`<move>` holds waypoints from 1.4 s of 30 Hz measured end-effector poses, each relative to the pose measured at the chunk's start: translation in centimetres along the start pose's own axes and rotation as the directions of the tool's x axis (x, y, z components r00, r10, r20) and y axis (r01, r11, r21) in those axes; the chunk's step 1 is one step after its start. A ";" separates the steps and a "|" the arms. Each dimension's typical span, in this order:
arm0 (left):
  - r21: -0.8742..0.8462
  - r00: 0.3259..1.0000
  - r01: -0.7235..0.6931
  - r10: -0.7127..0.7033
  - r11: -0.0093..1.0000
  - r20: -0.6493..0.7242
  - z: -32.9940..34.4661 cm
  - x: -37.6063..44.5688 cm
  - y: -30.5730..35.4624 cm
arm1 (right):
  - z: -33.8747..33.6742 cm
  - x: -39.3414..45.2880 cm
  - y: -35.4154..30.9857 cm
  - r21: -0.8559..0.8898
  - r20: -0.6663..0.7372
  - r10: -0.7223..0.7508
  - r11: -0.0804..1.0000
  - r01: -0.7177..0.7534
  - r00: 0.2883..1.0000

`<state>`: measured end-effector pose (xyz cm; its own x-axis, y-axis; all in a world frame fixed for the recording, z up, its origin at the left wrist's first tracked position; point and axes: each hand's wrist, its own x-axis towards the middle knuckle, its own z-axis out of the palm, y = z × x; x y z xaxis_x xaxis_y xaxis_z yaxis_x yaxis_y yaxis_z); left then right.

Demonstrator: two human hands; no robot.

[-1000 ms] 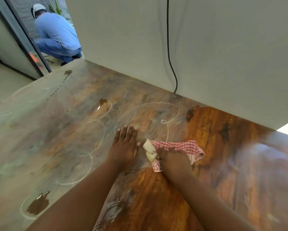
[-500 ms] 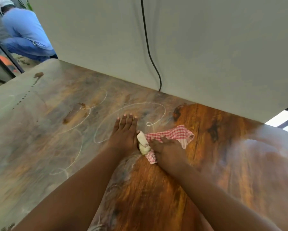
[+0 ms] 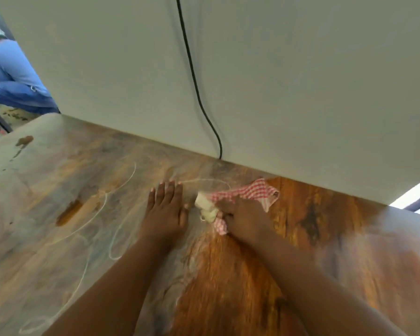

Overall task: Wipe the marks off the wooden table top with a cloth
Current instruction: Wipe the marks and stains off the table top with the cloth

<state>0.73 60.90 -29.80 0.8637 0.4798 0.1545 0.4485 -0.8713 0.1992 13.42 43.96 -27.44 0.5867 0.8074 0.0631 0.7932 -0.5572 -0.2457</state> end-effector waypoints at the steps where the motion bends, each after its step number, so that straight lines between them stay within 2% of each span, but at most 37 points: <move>1: 0.002 1.000 -0.004 0.004 1.000 0.001 -0.1 0.0 0.1 | 0.4 -0.9 -0.1 -0.005 0.023 -0.089 0.996 0.089 0.996; 3: 0.004 1.000 -0.009 0.009 1.000 0.006 -0.3 0.0 0.1 | 0.3 -3.1 1.3 0.082 0.104 -0.220 0.974 0.212 0.970; 4: 0.004 1.000 -0.007 0.007 1.000 0.010 -0.3 -0.1 0.1 | -0.1 -3.7 2.6 0.129 0.139 -0.223 0.970 0.206 0.965; 6: 0.013 1.000 -0.006 0.006 1.000 0.011 -0.2 -0.1 0.1 | -1.2 -2.9 5.4 0.166 0.127 -0.117 0.981 0.095 0.985; 8: 0.008 1.000 0.005 -0.006 1.000 0.014 -0.1 -0.2 0.0 | -1.9 0.4 7.4 0.152 0.054 0.051 0.987 -0.058 0.997; 10: -0.018 1.000 0.019 -0.019 1.000 0.010 -0.2 -0.1 0.0 | -1.9 4.5 7.3 0.064 -0.006 0.178 0.982 -0.177 0.984; 12: -0.017 1.000 0.012 -0.012 1.000 0.009 -0.2 0.0 0.1 | -0.9 7.3 5.2 0.024 -0.039 0.213 0.977 -0.213 0.976; 14: -0.012 1.000 0.009 -0.009 1.000 0.017 -0.3 0.0 0.2 | 0.7 7.5 2.5 0.051 -0.066 0.118 0.992 -0.115 0.991; 16: -0.018 1.000 0.012 -0.012 1.000 0.019 -0.3 0.1 0.1 | 1.9 5.4 1.3 0.069 -0.028 -0.031 0.997 0.033 0.999; 18: -0.036 1.000 0.016 -0.015 0.999 0.022 -0.4 0.0 0.1 | 1.3 3.5 2.9 0.119 -0.004 -0.074 0.990 0.074 0.997; 19: -0.032 1.000 0.015 -0.015 0.999 0.024 -0.3 0.0 0.1 | 0.7 3.1 4.1 0.134 -0.014 -0.035 0.990 0.037 0.999; 22: -0.017 1.000 0.021 -0.021 1.000 0.022 -0.2 0.0 0.1 | -0.8 4.7 6.9 0.088 -0.047 0.201 0.977 -0.196 0.979; 24: -0.028 1.000 0.023 -0.022 0.999 0.020 -0.1 0.0 0.0 | -0.6 7.1 6.0 -0.007 -0.110 0.296 0.954 -0.299 0.949; 26: -0.032 1.000 0.013 -0.012 0.999 0.023 -0.2 0.0 0.1 | 0.4 9.0 3.4 -0.058 -0.149 0.327 0.939 -0.338 0.933; 27: -0.034 1.000 0.010 -0.009 0.999 0.024 -0.3 0.0 0.1 | 0.8 9.5 2.1 -0.050 -0.158 0.314 0.944 -0.325 0.936; 29: -0.037 1.000 0.013 -0.012 0.999 0.023 -0.3 0.0 0.2 | 1.5 9.5 0.4 0.019 -0.130 0.203 0.979 -0.202 0.971; 32: -0.040 1.000 0.002 0.000 0.999 0.029 -0.4 0.0 0.2 | 1.1 7.1 1.1 0.145 0.003 -0.014 0.989 0.014 1.000; 33: -0.046 1.000 0.000 0.001 0.999 0.029 -0.4 0.1 0.2 | 0.6 6.3 2.1 0.173 0.041 -0.029 0.985 0.022 0.999; 35: -0.047 1.000 0.001 0.000 0.999 0.021 -0.2 0.1 0.1 | -0.6 6.1 4.3 0.147 0.088 0.066 0.986 -0.078 0.994; 37: -0.038 1.000 0.000 0.001 0.999 0.018 0.0 0.1 0.0 | -1.5 8.4 5.3 0.020 0.088 0.211 0.977 -0.214 0.973; 39: -0.035 1.000 0.002 -0.001 0.999 0.013 0.1 0.1 -0.1 | -1.3 11.2 3.8 -0.099 0.028 0.276 0.957 -0.272 0.961; 41: -0.043 1.000 0.004 -0.003 0.999 0.009 0.1 0.0 -0.1 | -0.2 12.5 0.5 -0.111 -0.029 0.233 0.966 -0.234 0.972; 42: -0.047 1.000 0.006 -0.005 0.999 0.006 0.0 0.0 -0.1 | 0.7 12.3 -1.0 -0.069 -0.037 0.150 0.986 -0.152 0.988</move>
<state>0.69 60.98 -29.86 0.8625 0.4840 0.1477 0.4420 -0.8627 0.2457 19.70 54.60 -27.10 0.7045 0.7071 0.0614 0.7042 -0.6855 -0.1849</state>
